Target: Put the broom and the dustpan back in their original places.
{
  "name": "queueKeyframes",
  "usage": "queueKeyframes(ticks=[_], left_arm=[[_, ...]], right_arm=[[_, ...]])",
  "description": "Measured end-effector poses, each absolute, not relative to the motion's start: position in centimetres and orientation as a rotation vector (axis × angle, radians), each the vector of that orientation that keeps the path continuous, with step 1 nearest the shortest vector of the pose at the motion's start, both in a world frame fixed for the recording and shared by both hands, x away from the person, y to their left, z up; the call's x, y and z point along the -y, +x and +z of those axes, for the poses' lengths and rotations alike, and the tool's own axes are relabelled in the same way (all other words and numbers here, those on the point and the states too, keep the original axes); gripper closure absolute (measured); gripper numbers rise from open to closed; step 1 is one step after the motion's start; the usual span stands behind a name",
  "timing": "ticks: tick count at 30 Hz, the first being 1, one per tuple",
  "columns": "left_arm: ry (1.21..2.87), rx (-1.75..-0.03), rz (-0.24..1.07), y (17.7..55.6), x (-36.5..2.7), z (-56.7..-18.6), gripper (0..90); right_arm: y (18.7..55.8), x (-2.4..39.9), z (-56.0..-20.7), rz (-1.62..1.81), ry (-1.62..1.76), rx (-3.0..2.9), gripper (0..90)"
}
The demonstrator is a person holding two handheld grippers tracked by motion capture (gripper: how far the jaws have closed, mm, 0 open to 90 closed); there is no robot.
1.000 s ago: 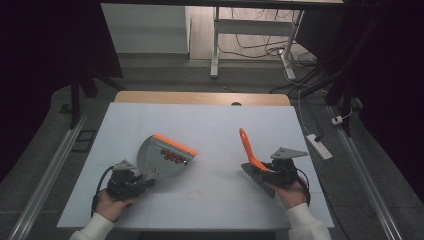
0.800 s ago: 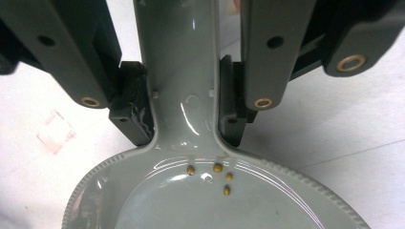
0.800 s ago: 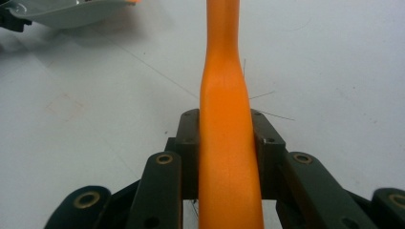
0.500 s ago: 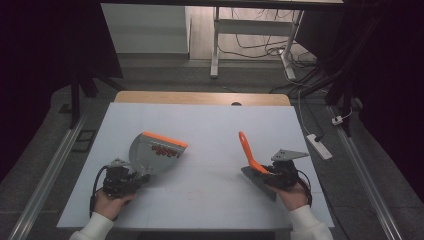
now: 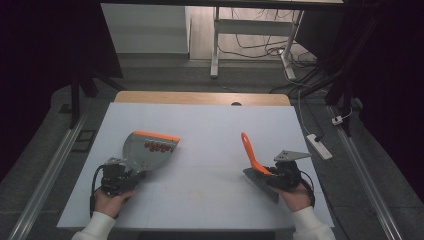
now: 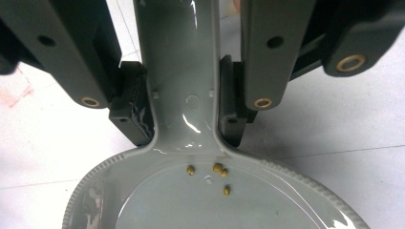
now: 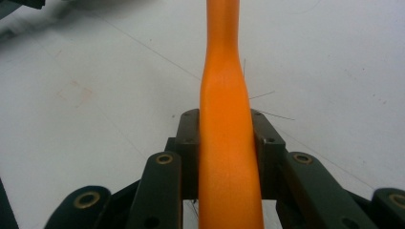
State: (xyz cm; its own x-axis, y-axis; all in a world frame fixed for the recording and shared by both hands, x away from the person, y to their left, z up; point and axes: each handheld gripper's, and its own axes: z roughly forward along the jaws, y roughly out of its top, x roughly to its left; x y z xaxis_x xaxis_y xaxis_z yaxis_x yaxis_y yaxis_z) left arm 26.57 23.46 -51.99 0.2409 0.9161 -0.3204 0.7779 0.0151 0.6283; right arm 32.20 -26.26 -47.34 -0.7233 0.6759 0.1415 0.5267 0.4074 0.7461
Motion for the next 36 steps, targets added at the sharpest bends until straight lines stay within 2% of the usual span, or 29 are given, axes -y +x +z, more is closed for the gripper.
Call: queueKeyframes(ticks=[9,24,36], left_arm=[[1.753,-1.633,0.258,26.7,-23.0,-52.2,61.5],[1.798,-1.683,0.247,27.2,-22.9,-52.9,61.5],[1.814,-1.679,0.235,27.3,-22.6,-53.2,60.8]], right_arm=[[32.0,26.1,-47.5,1.194,1.055,-2.512,69.9],[33.4,26.2,-48.6,1.118,1.089,-2.515,69.3],[35.1,27.2,-49.6,1.046,1.141,-2.507,58.8]])
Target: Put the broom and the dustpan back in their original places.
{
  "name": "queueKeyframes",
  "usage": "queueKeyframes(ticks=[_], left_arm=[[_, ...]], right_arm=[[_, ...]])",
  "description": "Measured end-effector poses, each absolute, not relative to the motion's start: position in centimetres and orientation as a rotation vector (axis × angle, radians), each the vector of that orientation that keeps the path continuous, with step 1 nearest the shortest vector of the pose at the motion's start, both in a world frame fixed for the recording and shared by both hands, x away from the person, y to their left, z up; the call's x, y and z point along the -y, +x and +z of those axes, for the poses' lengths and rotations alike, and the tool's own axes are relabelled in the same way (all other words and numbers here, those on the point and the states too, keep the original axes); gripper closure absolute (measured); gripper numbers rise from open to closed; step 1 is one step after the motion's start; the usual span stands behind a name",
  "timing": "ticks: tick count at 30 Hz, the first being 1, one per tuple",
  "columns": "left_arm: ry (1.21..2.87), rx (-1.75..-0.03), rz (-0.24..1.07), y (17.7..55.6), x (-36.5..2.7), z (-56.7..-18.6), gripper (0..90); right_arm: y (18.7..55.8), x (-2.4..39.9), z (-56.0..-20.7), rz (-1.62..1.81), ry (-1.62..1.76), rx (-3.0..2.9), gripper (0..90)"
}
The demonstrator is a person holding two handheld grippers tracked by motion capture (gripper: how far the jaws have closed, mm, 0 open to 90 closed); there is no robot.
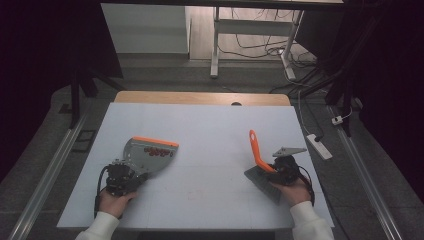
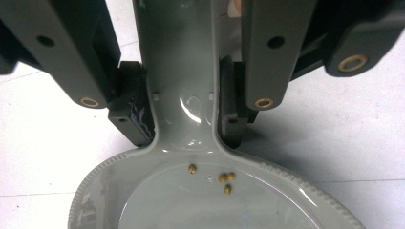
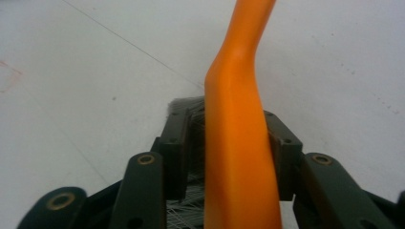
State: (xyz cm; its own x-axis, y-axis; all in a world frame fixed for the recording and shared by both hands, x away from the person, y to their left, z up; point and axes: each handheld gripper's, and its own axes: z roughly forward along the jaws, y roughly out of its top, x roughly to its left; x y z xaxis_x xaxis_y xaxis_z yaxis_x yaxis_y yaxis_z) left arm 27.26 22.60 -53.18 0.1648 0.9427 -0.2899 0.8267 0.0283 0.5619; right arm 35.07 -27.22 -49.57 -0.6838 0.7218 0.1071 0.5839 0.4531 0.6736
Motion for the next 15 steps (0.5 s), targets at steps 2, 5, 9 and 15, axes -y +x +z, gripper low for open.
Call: queueKeyframes(ticks=[2,5,9,15], left_arm=[[1.814,-1.677,0.241,27.2,-22.6,-53.2,59.0],[1.813,-1.670,0.242,27.1,-22.6,-53.1,52.7],[1.821,-1.665,0.249,27.0,-22.7,-53.1,44.6],[1.840,-1.669,0.286,26.7,-22.7,-53.0,31.8]], right_arm=[[35.3,27.3,-49.7,1.033,1.146,-2.505,56.4],[35.6,27.4,-49.9,1.023,1.164,-2.501,53.8],[35.9,27.5,-50.2,0.996,1.184,-2.484,48.9],[36.4,27.8,-50.6,0.976,1.235,-2.489,44.5]])
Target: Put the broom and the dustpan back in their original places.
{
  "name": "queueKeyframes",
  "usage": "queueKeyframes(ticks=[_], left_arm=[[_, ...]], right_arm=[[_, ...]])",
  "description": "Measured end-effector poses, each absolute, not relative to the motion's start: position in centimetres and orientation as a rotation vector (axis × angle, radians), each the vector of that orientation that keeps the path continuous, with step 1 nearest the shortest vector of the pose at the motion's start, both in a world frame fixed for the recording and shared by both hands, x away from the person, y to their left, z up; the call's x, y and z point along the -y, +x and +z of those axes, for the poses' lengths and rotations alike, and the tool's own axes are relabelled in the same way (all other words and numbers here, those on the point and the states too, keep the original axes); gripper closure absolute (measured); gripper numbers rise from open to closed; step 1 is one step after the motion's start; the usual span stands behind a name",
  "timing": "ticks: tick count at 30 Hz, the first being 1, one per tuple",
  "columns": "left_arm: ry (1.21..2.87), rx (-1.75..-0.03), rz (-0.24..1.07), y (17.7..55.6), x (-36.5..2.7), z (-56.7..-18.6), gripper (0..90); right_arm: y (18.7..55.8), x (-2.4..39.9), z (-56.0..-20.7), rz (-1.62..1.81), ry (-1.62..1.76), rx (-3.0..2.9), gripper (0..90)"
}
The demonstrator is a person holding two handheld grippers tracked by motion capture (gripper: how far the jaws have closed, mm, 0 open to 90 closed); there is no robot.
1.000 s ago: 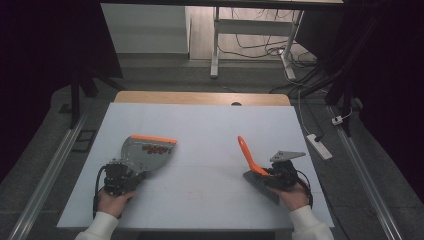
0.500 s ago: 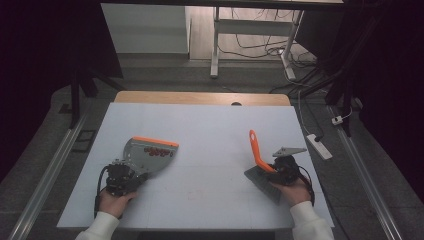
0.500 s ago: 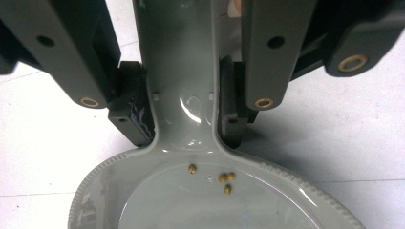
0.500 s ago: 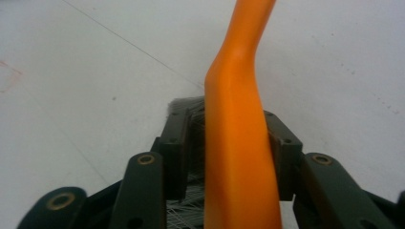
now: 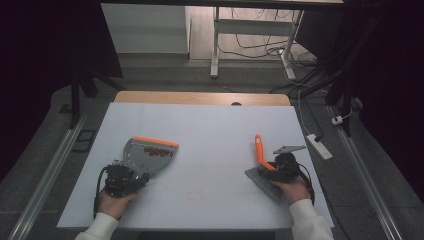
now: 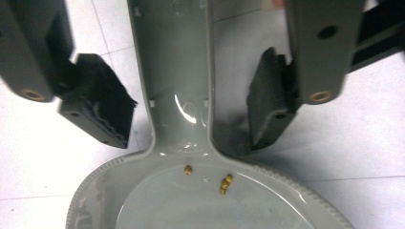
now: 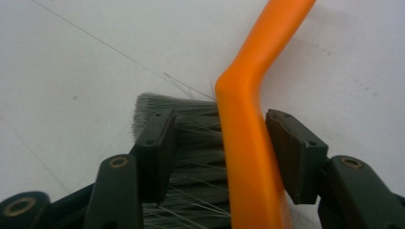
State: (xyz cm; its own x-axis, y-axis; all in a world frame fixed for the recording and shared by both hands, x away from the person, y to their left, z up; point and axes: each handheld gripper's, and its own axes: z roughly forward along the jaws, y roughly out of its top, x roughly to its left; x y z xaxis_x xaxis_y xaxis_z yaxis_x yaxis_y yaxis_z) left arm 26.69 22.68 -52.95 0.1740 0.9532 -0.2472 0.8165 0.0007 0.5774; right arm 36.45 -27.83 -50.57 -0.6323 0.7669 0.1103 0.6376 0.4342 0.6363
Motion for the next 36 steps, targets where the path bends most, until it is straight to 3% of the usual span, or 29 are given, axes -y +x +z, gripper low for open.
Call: queueKeyframes(ticks=[13,36], left_arm=[[1.913,-1.543,0.406,25.2,-23.7,-51.2,25.8],[2.049,-1.225,0.363,26.0,-21.0,-50.1,27.7]], right_arm=[[36.1,28.2,-50.0,0.950,1.207,-2.421,41.8],[33.5,26.1,-49.1,1.014,0.991,-2.476,43.7]])
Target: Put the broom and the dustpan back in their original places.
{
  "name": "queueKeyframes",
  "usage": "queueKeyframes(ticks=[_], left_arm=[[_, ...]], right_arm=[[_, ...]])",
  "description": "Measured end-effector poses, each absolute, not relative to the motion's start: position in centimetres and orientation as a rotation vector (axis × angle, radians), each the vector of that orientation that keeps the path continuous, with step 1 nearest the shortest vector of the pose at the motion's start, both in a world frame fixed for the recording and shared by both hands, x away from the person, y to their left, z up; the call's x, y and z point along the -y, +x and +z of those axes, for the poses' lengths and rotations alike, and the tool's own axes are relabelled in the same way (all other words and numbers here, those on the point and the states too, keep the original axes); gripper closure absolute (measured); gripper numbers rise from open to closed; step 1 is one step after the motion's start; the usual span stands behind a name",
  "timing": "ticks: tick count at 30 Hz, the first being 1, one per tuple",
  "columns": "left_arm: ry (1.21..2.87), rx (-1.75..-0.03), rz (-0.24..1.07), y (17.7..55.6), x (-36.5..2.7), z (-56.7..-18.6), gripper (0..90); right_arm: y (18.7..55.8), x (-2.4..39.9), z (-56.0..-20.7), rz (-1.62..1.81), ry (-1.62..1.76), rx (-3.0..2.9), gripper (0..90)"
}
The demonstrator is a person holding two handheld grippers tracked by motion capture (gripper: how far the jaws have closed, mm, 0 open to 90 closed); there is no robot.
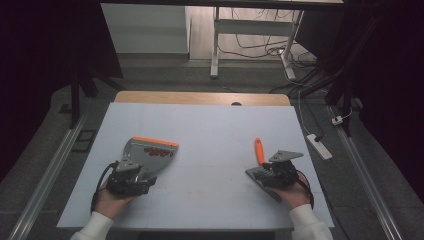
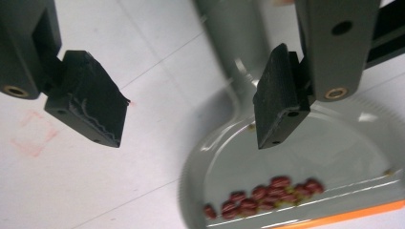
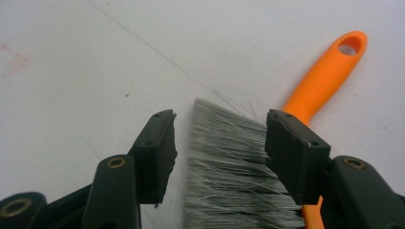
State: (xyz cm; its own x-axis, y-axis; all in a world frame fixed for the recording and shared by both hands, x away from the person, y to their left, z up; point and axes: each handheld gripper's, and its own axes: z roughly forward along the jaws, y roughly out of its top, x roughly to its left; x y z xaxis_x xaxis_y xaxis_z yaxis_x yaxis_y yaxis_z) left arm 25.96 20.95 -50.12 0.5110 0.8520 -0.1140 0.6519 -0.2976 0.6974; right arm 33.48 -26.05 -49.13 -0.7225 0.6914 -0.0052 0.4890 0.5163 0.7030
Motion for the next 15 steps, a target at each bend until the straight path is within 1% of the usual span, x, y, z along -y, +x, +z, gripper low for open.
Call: queueKeyframes(ticks=[9,15], left_arm=[[2.106,-1.112,0.278,27.0,-19.7,-50.4,27.5],[2.126,-1.103,0.244,27.3,-19.7,-50.6,27.4]], right_arm=[[32.6,25.8,-49.3,1.030,0.943,-2.489,43.8],[32.3,25.6,-49.4,1.036,0.908,-2.494,43.8]])
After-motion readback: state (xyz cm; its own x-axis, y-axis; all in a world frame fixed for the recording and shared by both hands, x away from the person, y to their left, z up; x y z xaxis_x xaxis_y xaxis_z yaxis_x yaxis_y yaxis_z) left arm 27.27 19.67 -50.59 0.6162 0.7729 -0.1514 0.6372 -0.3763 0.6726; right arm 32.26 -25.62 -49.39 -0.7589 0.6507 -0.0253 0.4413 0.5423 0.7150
